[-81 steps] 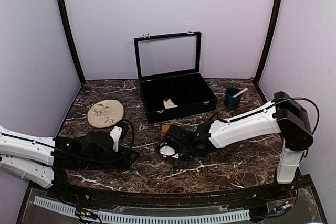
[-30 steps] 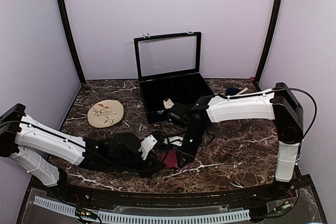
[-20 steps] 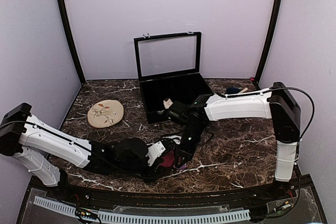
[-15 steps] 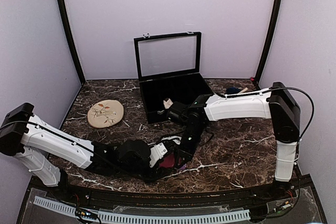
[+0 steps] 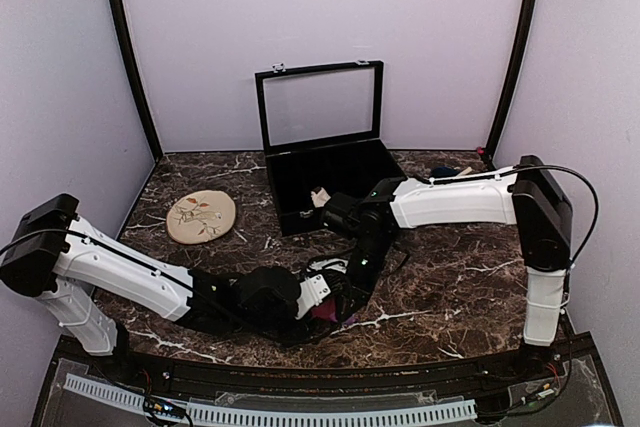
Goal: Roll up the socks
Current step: Roll the sock at the center of the board.
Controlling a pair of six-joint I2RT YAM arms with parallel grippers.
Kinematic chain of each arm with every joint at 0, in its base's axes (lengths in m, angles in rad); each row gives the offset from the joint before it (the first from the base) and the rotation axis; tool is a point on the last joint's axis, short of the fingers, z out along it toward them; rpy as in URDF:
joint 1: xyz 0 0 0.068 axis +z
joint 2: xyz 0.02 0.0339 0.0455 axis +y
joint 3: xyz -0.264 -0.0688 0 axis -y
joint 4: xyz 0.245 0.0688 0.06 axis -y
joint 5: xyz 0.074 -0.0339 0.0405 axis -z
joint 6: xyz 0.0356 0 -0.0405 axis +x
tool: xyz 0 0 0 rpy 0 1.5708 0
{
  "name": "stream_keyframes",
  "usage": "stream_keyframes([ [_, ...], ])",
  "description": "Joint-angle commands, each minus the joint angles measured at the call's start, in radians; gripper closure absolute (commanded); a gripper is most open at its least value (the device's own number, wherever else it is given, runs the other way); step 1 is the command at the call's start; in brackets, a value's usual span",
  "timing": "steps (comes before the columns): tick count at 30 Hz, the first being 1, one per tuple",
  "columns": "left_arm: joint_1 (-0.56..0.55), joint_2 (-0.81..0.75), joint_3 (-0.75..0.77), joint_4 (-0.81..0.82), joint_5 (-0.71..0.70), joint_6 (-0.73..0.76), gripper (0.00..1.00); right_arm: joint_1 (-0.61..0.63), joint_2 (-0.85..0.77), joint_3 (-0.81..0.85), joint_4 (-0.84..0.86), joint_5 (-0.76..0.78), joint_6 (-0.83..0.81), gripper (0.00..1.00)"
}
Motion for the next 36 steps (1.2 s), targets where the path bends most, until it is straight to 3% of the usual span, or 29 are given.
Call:
stream_keyframes([
  [1,-0.005,0.018,0.024,-0.023,0.005,0.031,0.53,-0.005,-0.004,0.025,-0.015,-0.031,-0.012,1.0],
  [9,-0.005,0.04,0.036,-0.049,0.064,0.035,0.7,-0.015,0.002,0.033,-0.02,-0.03,-0.012,1.0],
  [13,-0.005,0.052,0.04,-0.063,0.076,0.026,0.74,-0.017,0.005,0.043,-0.026,-0.033,-0.013,1.0],
  [23,-0.005,0.075,0.059,-0.117,0.029,-0.003,0.64,-0.018,0.007,0.051,-0.035,-0.03,-0.011,1.0],
  [36,-0.005,0.093,0.058,-0.125,0.022,-0.018,0.67,-0.02,0.004,0.045,-0.042,-0.031,-0.01,1.0],
])
